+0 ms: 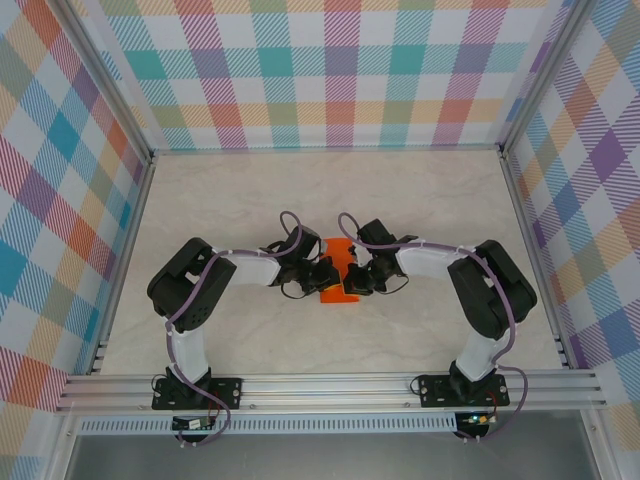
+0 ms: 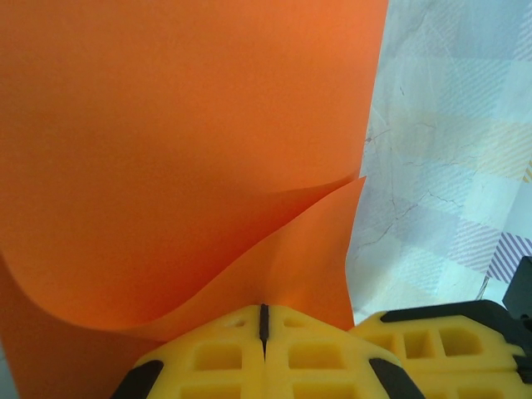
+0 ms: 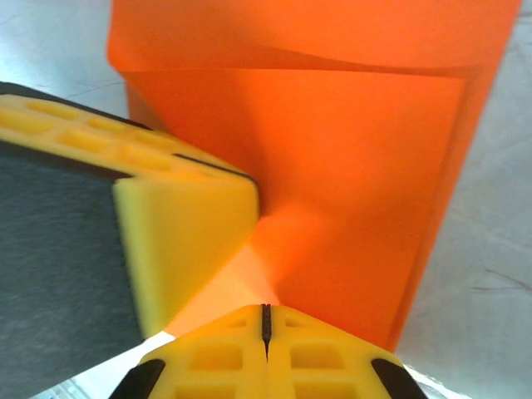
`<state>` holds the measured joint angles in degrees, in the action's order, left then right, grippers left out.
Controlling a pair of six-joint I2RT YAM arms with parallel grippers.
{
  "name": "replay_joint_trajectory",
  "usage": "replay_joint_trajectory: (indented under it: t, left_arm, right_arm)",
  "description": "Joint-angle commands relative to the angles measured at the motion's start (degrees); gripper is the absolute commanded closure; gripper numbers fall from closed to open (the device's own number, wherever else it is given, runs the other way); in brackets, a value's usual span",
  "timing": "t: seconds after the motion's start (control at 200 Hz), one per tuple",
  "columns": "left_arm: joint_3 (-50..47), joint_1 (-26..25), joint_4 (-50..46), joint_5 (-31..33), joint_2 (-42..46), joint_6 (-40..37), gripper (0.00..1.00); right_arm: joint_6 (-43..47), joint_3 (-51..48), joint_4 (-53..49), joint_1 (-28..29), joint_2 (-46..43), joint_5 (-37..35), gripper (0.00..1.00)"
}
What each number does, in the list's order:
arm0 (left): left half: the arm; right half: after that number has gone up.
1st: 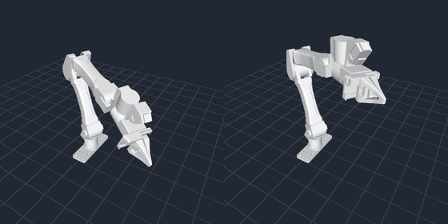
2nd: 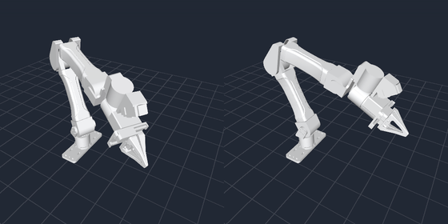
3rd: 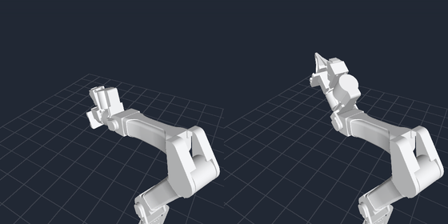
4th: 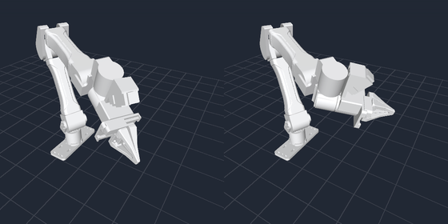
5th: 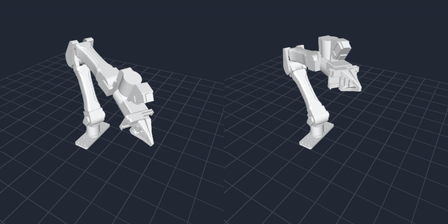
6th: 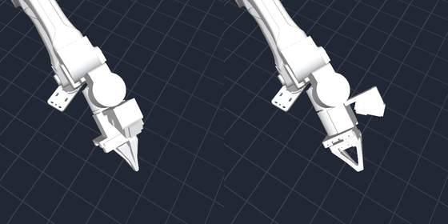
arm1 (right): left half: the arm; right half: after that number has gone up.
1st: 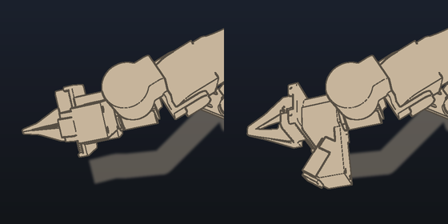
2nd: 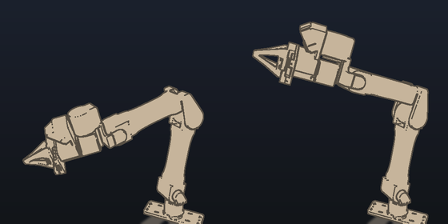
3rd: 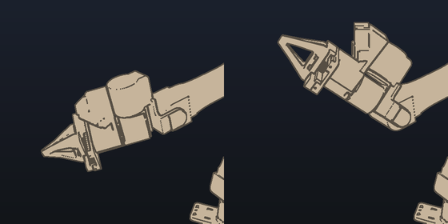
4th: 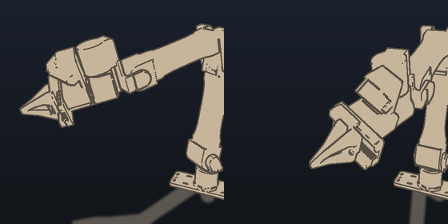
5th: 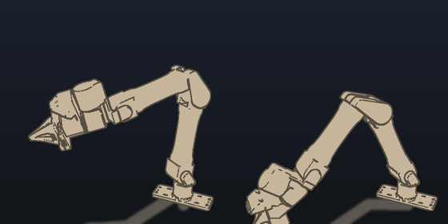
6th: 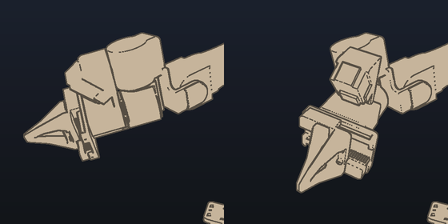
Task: Fold a paper plane with a square sheet of paper (pick it up from the middle)
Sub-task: Fold the triangle a second time at the center of the table.
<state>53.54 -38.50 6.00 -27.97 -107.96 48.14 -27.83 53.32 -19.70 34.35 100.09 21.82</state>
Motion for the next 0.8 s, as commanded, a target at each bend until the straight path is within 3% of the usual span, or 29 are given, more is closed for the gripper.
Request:
replay_joint_trajectory:
  t: [0.0,0.5,0.8]
  left_arm:
    - [-0.1,-0.3,-7.1,4.3,-2.6,-1.3,0.98]
    - [0.3,-0.3,-8.9,5.5,-3.1,-1.5,0.98]
    - [0.6,-0.3,-9.8,6.1,-3.5,-1.5,0.98]
  right_arm:
    - [0.8,1.0,-1.9,0.0,0.7,-1.8,0.97]
    - [2.6,0.9,-5.1,0.0,1.7,-4.9,0.97]
    - [4.3,0.2,-6.7,0.0,-2.7,-1.4,0.96]
